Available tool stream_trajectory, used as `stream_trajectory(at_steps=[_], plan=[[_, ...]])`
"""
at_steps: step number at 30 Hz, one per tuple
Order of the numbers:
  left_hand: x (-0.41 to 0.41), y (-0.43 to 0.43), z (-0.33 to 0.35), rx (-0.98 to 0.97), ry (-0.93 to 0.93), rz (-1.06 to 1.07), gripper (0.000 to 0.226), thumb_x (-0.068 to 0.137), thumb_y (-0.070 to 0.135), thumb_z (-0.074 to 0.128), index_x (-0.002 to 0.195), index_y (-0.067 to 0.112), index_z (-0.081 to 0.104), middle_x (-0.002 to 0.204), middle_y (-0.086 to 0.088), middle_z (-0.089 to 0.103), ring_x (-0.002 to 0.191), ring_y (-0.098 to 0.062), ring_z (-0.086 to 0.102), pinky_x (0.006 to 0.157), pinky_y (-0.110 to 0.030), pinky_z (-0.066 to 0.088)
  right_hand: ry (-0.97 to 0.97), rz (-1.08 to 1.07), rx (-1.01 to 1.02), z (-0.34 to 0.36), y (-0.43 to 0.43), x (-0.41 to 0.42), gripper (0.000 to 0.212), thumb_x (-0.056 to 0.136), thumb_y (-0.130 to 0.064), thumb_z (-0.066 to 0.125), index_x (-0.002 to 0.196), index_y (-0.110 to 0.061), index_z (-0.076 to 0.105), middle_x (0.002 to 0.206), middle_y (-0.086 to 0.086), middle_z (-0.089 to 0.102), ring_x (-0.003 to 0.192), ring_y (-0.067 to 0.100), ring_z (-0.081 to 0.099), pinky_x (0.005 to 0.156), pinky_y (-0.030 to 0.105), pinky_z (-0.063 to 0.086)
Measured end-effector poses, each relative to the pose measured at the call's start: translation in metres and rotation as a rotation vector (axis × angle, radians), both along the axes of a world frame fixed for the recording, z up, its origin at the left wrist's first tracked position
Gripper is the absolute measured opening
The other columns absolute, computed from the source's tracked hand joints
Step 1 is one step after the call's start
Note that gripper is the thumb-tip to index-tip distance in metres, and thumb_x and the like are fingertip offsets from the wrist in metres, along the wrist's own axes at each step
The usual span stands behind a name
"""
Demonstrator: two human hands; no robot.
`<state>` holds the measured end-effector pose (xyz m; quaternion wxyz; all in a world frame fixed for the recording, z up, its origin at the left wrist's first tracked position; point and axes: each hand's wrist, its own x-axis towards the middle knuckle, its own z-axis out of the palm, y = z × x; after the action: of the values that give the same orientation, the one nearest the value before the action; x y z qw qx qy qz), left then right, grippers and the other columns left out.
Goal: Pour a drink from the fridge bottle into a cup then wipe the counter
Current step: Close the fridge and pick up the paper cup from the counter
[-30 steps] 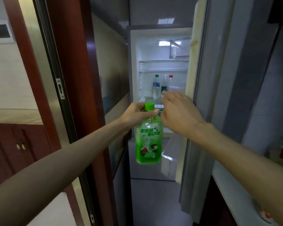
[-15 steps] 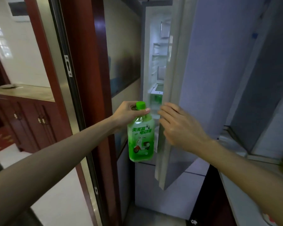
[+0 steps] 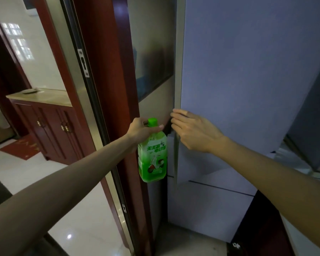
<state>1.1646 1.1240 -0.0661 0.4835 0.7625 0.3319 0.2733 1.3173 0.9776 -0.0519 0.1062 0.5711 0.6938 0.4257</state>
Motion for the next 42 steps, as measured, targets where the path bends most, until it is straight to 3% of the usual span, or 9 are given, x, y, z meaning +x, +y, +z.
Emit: stream_trajectory(at_steps=[5, 12, 16, 21, 27, 32, 36, 38, 42], plan=[[0.02, 0.022, -0.029, 0.024, -0.042, 0.024, 0.025, 0.076, 0.029, 0.084, 0.069, 0.014, 0.065, 0.066, 0.005, 0.063, 0.059, -0.005, 0.061, 0.05, -0.014, 0.048, -0.012, 0.001, -0.022, 0.003, 0.049, 0.02, 0.034, 0.085, -0.016, 0.053, 0.111, -0.002, 0.07, 0.119, 0.013, 0.067, 0.127, 0.029, 0.052, 0.118, 0.039, 0.022], [0.05, 0.054, -0.062, -0.002, -0.058, 0.019, 0.023, 0.075, 0.037, 0.084, 0.078, 0.017, 0.073, 0.081, -0.003, 0.073, 0.081, -0.019, 0.072, 0.072, -0.036, 0.06, 0.012, -0.039, -0.033, 0.002, 0.117, 0.043, 0.031, 0.071, -0.013, 0.064, 0.098, -0.002, 0.075, 0.112, 0.014, 0.07, 0.121, 0.03, 0.056, 0.114, 0.038, 0.031], [0.072, 0.064, -0.07, -0.01, -0.07, -0.059, 0.03, 0.075, 0.038, 0.083, 0.089, 0.013, 0.073, 0.087, -0.007, 0.075, 0.084, -0.021, 0.073, 0.078, -0.044, 0.061, 0.087, -0.036, -0.042, -0.002, 0.134, 0.059, 0.043, 0.07, -0.009, 0.063, 0.112, -0.004, 0.071, 0.13, 0.013, 0.062, 0.131, 0.028, 0.049, 0.114, 0.039, 0.033], [0.094, 0.067, -0.071, -0.08, -0.124, -0.149, 0.029, 0.082, 0.028, 0.08, 0.098, 0.007, 0.07, 0.09, -0.006, 0.073, 0.083, -0.02, 0.07, 0.072, -0.031, 0.056, 0.153, -0.159, -0.067, -0.01, 0.123, 0.094, 0.058, 0.078, -0.003, 0.057, 0.135, -0.006, 0.054, 0.156, 0.007, 0.031, 0.146, 0.025, 0.026, 0.118, 0.041, 0.021], [0.123, 0.069, -0.072, -0.148, -0.148, -0.206, 0.025, 0.083, 0.018, 0.078, 0.102, 0.003, 0.07, 0.091, -0.005, 0.071, 0.076, -0.013, 0.067, 0.066, -0.017, 0.054, 0.138, -0.225, -0.008, -0.018, 0.099, 0.155, 0.055, 0.077, 0.002, 0.06, 0.131, -0.007, 0.058, 0.153, 0.009, 0.037, 0.14, 0.031, 0.036, 0.116, 0.048, 0.027], [0.147, 0.07, -0.067, -0.144, -0.14, -0.209, 0.02, 0.083, 0.023, 0.079, 0.098, 0.012, 0.071, 0.093, -0.002, 0.072, 0.084, -0.015, 0.068, 0.07, -0.02, 0.055, 0.109, -0.178, -0.008, -0.025, 0.106, 0.192, 0.057, 0.083, -0.005, 0.031, 0.135, -0.01, 0.056, 0.152, 0.009, 0.04, 0.139, 0.031, 0.038, 0.116, 0.048, 0.026], [0.169, 0.071, -0.061, -0.145, -0.151, -0.182, 0.016, 0.083, 0.021, 0.078, 0.095, 0.013, 0.07, 0.087, 0.001, 0.071, 0.078, -0.012, 0.067, 0.063, -0.015, 0.053, 0.113, -0.187, 0.02, -0.025, 0.129, 0.208, 0.053, 0.076, -0.001, 0.056, 0.128, -0.005, 0.061, 0.147, 0.011, 0.046, 0.135, 0.031, 0.044, 0.113, 0.047, 0.03], [0.177, 0.073, -0.061, -0.129, -0.137, -0.179, 0.015, 0.084, 0.021, 0.077, 0.094, 0.012, 0.07, 0.09, -0.004, 0.072, 0.083, -0.018, 0.069, 0.068, -0.022, 0.056, 0.141, -0.233, 0.036, -0.025, 0.135, 0.216, 0.061, 0.064, -0.002, 0.072, 0.125, -0.002, 0.063, 0.146, 0.012, 0.047, 0.135, 0.031, 0.044, 0.112, 0.048, 0.032], [0.188, 0.081, -0.063, -0.13, -0.136, -0.144, 0.025, 0.082, 0.025, 0.079, 0.098, 0.008, 0.071, 0.1, -0.014, 0.073, 0.093, -0.03, 0.071, 0.083, -0.04, 0.059, 0.143, -0.166, 0.056, -0.033, 0.136, 0.237, 0.064, 0.064, 0.001, 0.071, 0.127, 0.0, 0.06, 0.147, 0.016, 0.045, 0.136, 0.034, 0.041, 0.113, 0.05, 0.032]])
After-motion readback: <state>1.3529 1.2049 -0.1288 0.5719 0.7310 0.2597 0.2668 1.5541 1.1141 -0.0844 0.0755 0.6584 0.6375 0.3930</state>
